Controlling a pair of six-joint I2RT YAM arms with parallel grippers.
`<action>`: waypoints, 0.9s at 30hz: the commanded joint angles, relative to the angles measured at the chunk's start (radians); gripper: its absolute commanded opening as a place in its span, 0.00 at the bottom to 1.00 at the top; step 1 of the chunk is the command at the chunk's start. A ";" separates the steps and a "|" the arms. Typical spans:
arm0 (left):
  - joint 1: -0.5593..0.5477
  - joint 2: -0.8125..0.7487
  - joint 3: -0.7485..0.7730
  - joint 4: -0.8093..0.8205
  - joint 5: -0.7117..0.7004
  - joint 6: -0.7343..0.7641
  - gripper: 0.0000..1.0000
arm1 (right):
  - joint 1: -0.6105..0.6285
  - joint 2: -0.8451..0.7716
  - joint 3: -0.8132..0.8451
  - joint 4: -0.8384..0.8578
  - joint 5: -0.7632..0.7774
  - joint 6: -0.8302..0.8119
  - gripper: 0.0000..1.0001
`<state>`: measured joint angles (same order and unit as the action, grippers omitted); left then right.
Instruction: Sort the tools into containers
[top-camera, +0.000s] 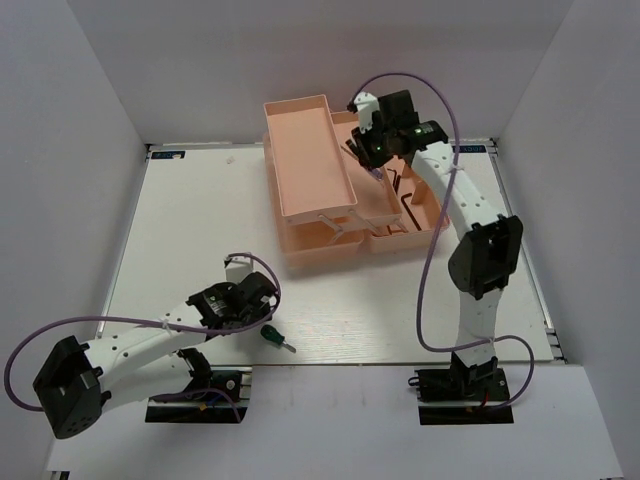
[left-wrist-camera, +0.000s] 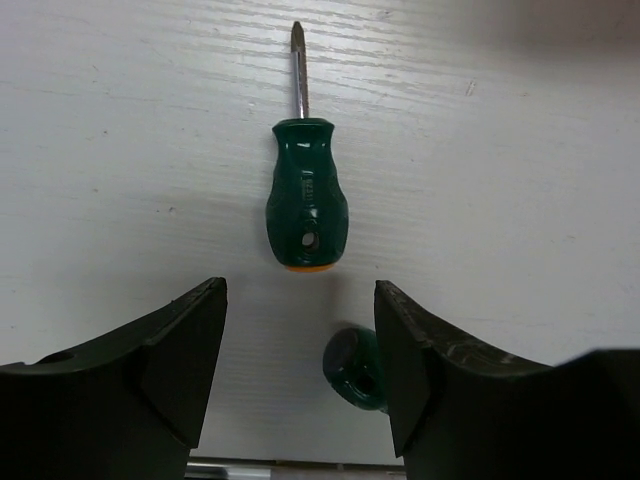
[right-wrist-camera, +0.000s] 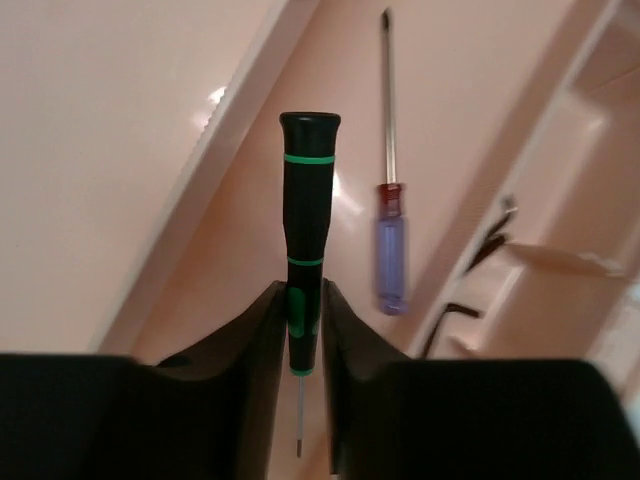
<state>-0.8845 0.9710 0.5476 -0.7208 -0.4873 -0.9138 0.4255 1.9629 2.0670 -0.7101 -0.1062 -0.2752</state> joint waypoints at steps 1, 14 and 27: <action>0.022 -0.002 -0.015 0.050 -0.054 -0.016 0.71 | -0.011 0.048 0.030 -0.035 -0.087 0.071 0.27; 0.098 0.219 0.018 0.194 -0.054 0.056 0.64 | -0.071 -0.298 -0.488 0.152 -0.289 0.157 0.79; 0.117 0.100 0.070 0.146 -0.020 0.136 0.04 | 0.028 -0.705 -1.052 0.020 -0.808 -0.276 0.72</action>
<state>-0.7738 1.1793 0.5472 -0.5610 -0.5030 -0.8326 0.3996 1.2758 1.0954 -0.6201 -0.7780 -0.3435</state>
